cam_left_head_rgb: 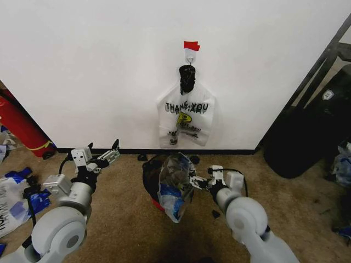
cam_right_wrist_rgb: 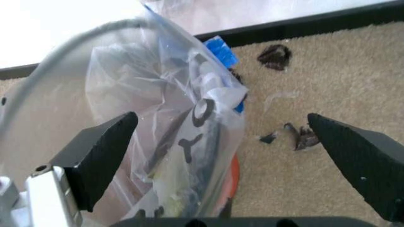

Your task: Pick up the garbage bag from the wall and place it over the trash bin.

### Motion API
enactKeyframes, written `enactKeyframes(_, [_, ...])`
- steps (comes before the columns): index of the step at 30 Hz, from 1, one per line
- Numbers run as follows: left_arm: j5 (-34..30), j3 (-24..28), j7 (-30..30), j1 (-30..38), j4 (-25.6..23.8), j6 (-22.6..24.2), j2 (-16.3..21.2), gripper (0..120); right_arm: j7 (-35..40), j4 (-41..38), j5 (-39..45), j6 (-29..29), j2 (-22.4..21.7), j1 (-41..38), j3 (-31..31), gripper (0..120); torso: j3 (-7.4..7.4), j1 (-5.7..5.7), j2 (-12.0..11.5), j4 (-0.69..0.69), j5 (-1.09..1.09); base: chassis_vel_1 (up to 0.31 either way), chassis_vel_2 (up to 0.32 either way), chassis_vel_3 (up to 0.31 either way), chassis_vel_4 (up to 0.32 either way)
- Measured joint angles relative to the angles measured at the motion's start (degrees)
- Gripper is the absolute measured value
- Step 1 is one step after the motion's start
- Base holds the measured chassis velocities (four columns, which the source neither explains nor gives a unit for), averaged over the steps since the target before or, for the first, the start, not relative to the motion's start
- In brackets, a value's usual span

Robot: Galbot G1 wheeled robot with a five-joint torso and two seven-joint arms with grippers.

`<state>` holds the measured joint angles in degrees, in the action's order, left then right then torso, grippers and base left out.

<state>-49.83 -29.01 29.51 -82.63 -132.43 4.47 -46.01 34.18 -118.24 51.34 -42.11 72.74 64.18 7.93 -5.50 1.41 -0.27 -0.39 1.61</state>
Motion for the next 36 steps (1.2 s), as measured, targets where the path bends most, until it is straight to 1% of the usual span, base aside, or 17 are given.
enactKeyframes(6, [0.0, -0.2, 0.2, 0.1, 0.0, 0.0, -0.1, 100, 2.1, 2.1, 2.5, 0.0, -0.5, -1.3, -1.4, 100, 0.00, 0.00, 0.0, -0.02, 0.00, 0.000, 0.000, 0.000, 0.000])
enactKeyframes(10, [-0.1, 0.3, 0.2, 0.3, 0.2, 0.1, -0.4, 100, 2.3, 3.1, 3.5, 0.0, -0.6, -1.3, -1.9, 97, 0.00, 0.00, 0.0, -0.02, 0.00, 0.000, 0.000, 0.000, 0.000])
enactKeyframes(13, [-0.1, 0.6, 0.2, 0.6, 0.6, 0.1, -0.5, 100, 2.4, 4.3, 3.9, 0.0, 0.4, -1.8, -2.4, 84, 0.00, 0.00, 0.0, -0.01, 0.00, 0.000, 0.000, 0.000, 0.000])
enactKeyframes(14, [-0.1, 0.6, 0.2, 0.6, 0.6, 0.1, -0.5, 100, 2.4, 4.3, 3.9, 0.0, 0.4, -1.8, -2.4, 84, 0.00, 0.00, 0.0, -0.01, 0.00, 0.000, 0.000, 0.000, 0.000])
enactKeyframes(17, [-0.2, 0.8, 0.2, 0.9, 0.8, 0.1, -0.5, 100, 2.5, 5.3, 3.9, 0.0, 1.2, -2.1, -2.5, 71, 0.00, 0.00, 0.0, 0.00, 0.00, 0.000, 0.000, 0.000, 0.000])
enactKeyframes(18, [-0.2, 0.8, 0.2, 1.0, 0.9, 0.1, -0.5, 100, 2.6, 5.6, 3.8, 0.0, 1.6, -2.2, -2.6, 65, 0.00, 0.00, 0.0, -0.01, 0.00, 0.000, 0.000, 0.000, 0.000])
enactKeyframes(20, [-0.2, 0.8, 0.2, 1.0, 1.0, 0.1, -0.5, 100, 2.7, 5.7, 3.8, 0.0, 1.7, -2.2, -2.6, 63, 0.00, 0.00, 0.0, -0.01, 0.00, 0.000, 0.000, 0.000, 0.000])
enactKeyframes(21, [-0.3, 0.8, 0.2, 1.1, 1.2, 0.1, -0.5, 100, 2.8, 5.9, 3.8, 0.0, 1.9, -2.2, -2.6, 56, 0.00, 0.00, 0.0, -0.01, 0.00, 0.000, 0.000, 0.000, 0.000])
enactKeyframes(23, [-0.3, 0.9, 0.2, 1.2, 1.6, 0.0, -0.5, 100, 3.3, 6.2, 4.1, 0.1, 2.2, -2.4, -2.7, 49, 0.00, 0.00, 0.0, -0.01, 0.00, 0.000, 0.000, 0.000, 0.000])
enactKeyframes(24, [-0.3, 0.9, 0.2, 1.2, 1.6, 0.0, -0.5, 100, 3.3, 6.2, 4.1, 0.1, 2.2, -2.4, -2.7, 49, 0.00, 0.00, 0.0, -0.01, 0.00, 0.000, 0.000, 0.000, 0.000])
enactKeyframes(27, [-0.4, 1.1, 0.1, 1.4, 1.9, 0.0, -0.6, 100, 4.3, 6.6, 4.9, 0.1, 2.4, -2.7, -2.8, 34, 0.00, 0.00, 0.0, -0.01, 0.00, 0.000, 0.000, 0.000, 0.000])
enactKeyframes(28, [-0.4, 1.2, 0.1, 1.5, 2.0, 0.0, -0.6, 100, 4.5, 6.7, 5.0, 0.1, 2.4, -2.7, -2.8, 31, 0.00, 0.00, 0.0, -0.01, 0.00, 0.000, 0.000, 0.000, 0.000])
enactKeyframes(29, [-0.4, 1.2, 0.1, 1.5, 2.0, 0.0, -0.6, 100, 4.5, 6.7, 5.0, 0.1, 2.4, -2.7, -2.8, 31, 0.00, 0.00, 0.0, -0.01, 0.00, 0.000, 0.000, 0.000, 0.000])
enactKeyframes(34, [-0.6, 1.2, 0.1, 1.6, 2.1, -0.1, -0.7, 100, 5.4, 6.9, 5.8, 0.1, 2.6, -2.8, -3.1, 8, 0.00, 0.00, 0.0, -0.01, 0.00, 0.000, 0.000, 0.000, 0.000])
enactKeyframes(35, [-0.6, 1.2, 0.1, 1.6, 2.1, -0.1, -0.7, 100, 5.4, 6.9, 5.8, 0.1, 2.6, -2.8, -3.1, 8, 0.00, 0.00, 0.0, -0.01, 0.00, 0.000, 0.000, 0.000, 0.000])
enactKeyframes(36, [-0.6, 1.2, 0.1, 1.6, 2.1, -0.2, -0.7, 100, 5.5, 6.9, 5.8, 0.1, 2.7, -2.8, -3.1, 3, 0.00, 0.00, 0.0, -0.01, 0.00, 0.000, 0.000, 0.000, 0.000])
